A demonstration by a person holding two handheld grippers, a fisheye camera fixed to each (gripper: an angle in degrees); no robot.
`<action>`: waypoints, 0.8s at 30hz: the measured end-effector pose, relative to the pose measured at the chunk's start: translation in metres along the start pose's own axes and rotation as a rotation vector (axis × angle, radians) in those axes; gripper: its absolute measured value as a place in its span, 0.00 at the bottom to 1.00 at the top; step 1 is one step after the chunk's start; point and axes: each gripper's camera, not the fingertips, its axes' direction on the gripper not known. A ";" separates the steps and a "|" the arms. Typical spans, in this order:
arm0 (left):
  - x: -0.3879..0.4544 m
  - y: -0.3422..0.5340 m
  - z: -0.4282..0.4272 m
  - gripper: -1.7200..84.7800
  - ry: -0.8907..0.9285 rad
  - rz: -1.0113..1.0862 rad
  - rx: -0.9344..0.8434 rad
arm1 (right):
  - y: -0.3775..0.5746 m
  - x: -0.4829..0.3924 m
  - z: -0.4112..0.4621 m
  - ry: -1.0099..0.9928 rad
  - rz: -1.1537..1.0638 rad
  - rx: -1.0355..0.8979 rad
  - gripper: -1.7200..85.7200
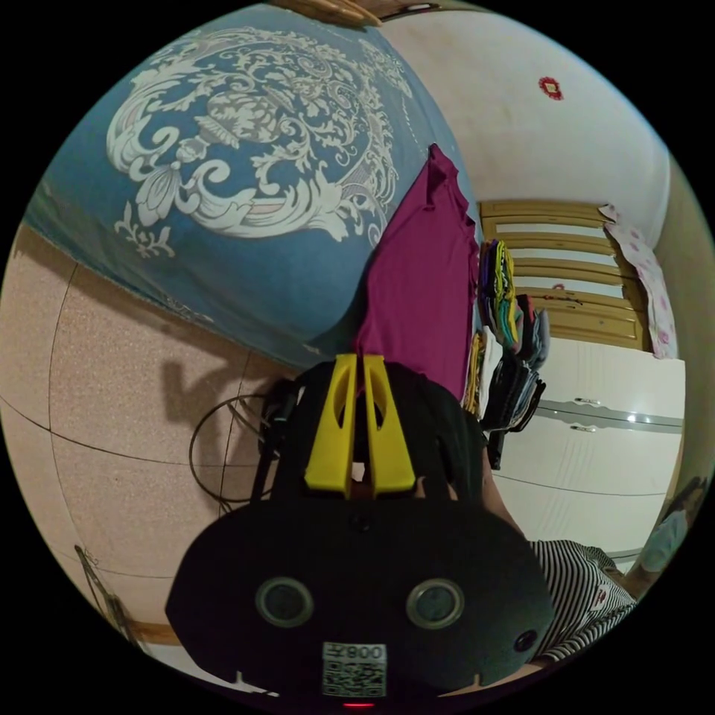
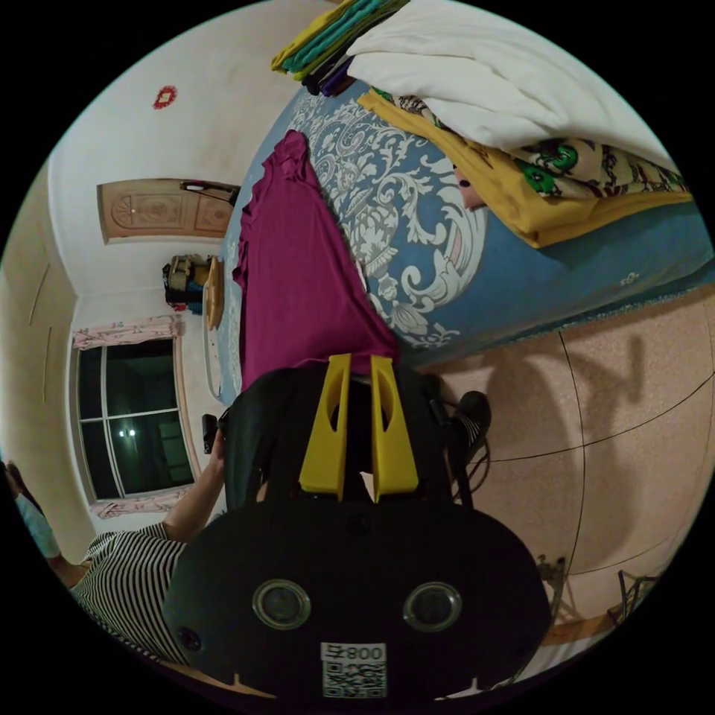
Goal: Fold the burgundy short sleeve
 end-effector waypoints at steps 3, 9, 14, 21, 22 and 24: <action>0.006 0.004 0.009 0.04 -0.005 0.002 -0.003 | 0.000 0.003 0.000 -0.002 -0.003 0.003 0.09; 0.016 0.012 0.032 0.04 -0.015 -0.001 -0.012 | 0.001 0.008 0.001 0.002 -0.003 0.009 0.09; 0.024 0.017 0.050 0.04 -0.017 -0.007 -0.013 | 0.003 0.008 0.002 0.011 -0.010 0.016 0.10; 0.037 0.024 0.080 0.04 -0.012 -0.013 -0.015 | 0.008 0.010 0.010 0.032 -0.005 0.006 0.10; 0.039 0.026 0.085 0.04 -0.010 -0.016 -0.016 | 0.008 0.010 0.011 0.035 -0.004 0.005 0.10; 0.043 0.029 0.093 0.04 -0.010 -0.017 -0.019 | 0.010 0.010 0.017 0.048 0.000 -0.004 0.10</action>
